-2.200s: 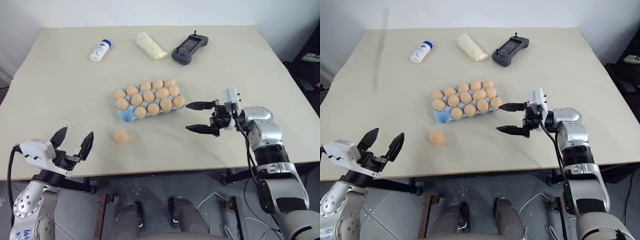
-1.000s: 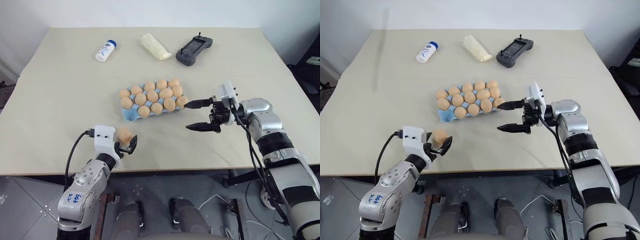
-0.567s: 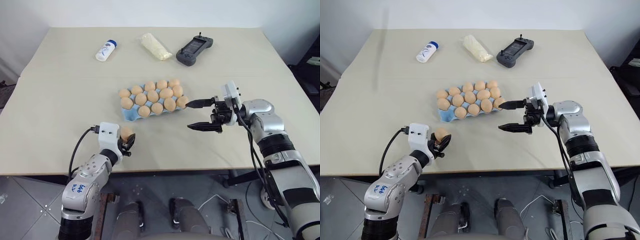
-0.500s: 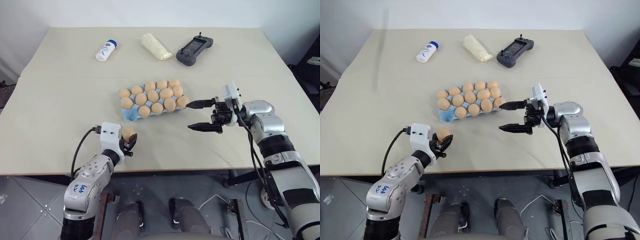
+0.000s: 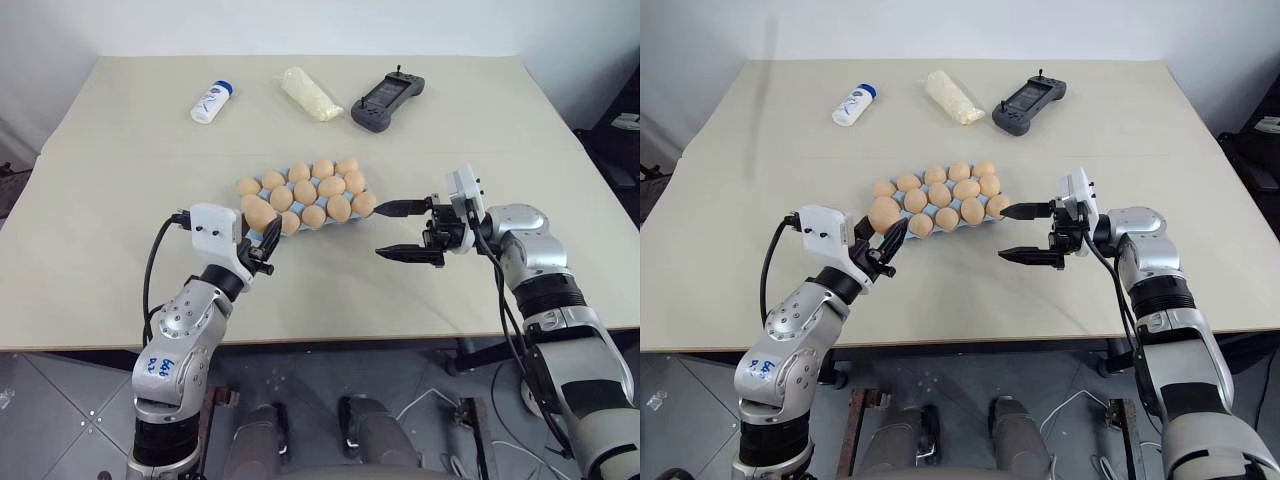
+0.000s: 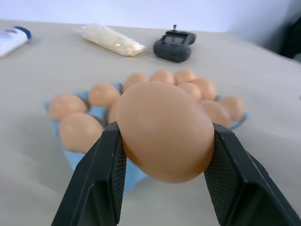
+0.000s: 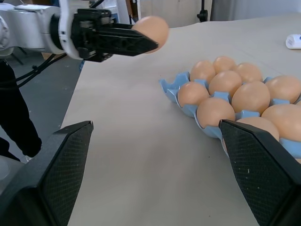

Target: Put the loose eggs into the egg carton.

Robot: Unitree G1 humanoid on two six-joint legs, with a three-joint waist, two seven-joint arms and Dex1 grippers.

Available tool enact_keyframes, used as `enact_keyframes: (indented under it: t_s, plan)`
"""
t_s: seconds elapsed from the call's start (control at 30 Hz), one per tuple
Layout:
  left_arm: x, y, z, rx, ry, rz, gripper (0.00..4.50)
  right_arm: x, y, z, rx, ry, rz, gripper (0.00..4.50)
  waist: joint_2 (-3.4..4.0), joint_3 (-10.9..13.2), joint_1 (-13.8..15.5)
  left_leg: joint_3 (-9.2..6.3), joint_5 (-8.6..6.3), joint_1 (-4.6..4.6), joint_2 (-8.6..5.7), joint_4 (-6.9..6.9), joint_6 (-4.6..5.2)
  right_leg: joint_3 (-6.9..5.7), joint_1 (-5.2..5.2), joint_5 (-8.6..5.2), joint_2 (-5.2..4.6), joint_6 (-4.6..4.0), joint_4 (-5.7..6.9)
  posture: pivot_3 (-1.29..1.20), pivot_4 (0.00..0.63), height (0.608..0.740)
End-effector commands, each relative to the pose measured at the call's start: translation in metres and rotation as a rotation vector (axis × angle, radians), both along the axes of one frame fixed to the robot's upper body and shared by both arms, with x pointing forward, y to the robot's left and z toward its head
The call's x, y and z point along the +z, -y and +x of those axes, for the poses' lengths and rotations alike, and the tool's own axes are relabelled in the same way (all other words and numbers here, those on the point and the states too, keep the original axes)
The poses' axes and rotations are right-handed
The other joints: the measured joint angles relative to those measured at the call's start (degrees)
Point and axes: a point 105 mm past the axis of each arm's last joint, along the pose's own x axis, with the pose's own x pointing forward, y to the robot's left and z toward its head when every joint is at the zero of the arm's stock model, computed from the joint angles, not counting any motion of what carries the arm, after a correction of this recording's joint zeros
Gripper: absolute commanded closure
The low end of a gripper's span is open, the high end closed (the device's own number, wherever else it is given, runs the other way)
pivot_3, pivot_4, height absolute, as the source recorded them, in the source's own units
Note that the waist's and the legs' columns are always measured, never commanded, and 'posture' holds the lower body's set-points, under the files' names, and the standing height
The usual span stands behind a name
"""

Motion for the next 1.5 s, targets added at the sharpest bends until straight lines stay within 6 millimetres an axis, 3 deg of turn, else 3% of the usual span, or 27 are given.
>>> enact_keyframes:
  t_s: [0.03,0.37,0.4,0.6,0.83,1.0,1.17,1.5]
  plan:
    - [0.001,0.003,0.014,0.024,0.033,0.015,2.52,0.009,0.002,-0.007,0.058,0.029,0.035,0.00,0.00,0.00,0.20,0.00,-0.01,0.00,0.00,0.00,0.01,0.00,0.00,0.00,0.00,0.01,-0.02,0.00,0.150,0.740]
    - [-0.006,0.008,0.039,0.005,0.042,0.029,2.52,0.008,0.001,-0.005,0.028,0.024,0.066,0.00,0.00,0.00,1.05,0.02,-0.02,-0.01,0.01,-0.01,-0.01,0.00,-0.03,0.01,0.01,0.02,0.00,0.00,0.150,0.740]
    - [-0.008,0.008,0.039,0.003,0.027,0.027,1.82,0.008,0.001,-0.005,0.025,0.026,0.065,0.00,0.00,0.00,1.08,0.02,-0.02,-0.01,0.01,0.00,-0.01,0.00,-0.04,0.01,0.01,0.02,0.00,0.00,0.150,0.740]
    - [-0.006,0.008,0.032,-0.008,-0.002,0.008,0.05,0.008,0.003,-0.005,0.011,0.028,0.059,0.00,0.00,0.00,1.17,0.03,-0.02,-0.02,0.01,0.01,-0.01,-0.01,-0.04,0.02,0.00,0.03,0.02,0.00,0.150,0.740]
    - [0.016,-0.006,0.015,-0.010,0.027,0.002,0.02,0.008,0.004,-0.002,0.001,0.031,0.057,0.00,0.00,0.00,1.09,0.03,-0.03,-0.01,0.04,0.00,-0.04,-0.01,-0.04,0.02,0.02,0.03,0.04,0.00,0.150,0.740]
    - [0.016,-0.001,-0.010,-0.209,0.003,-0.007,0.02,0.010,0.004,0.003,-0.020,0.039,0.067,0.00,0.00,0.00,0.98,0.04,-0.03,0.01,0.04,0.00,-0.06,0.01,-0.04,0.02,0.04,0.03,0.07,0.00,0.150,0.740]
    - [-0.002,-0.026,-0.025,-0.264,-0.014,0.095,0.02,0.008,0.007,0.006,-0.041,0.045,0.070,0.00,0.00,0.00,0.78,0.05,-0.11,0.02,0.06,-0.03,-0.24,0.00,-0.04,-0.01,0.04,-0.02,0.04,0.00,0.150,0.740]
    - [0.004,-0.058,-0.024,-0.314,0.039,0.173,0.02,0.008,0.013,0.006,-0.075,0.062,0.082,0.00,0.02,0.01,0.64,0.00,-0.19,0.01,0.08,-0.22,-0.35,-0.03,-0.07,-0.02,-0.07,-0.10,-0.14,0.00,0.150,0.740]
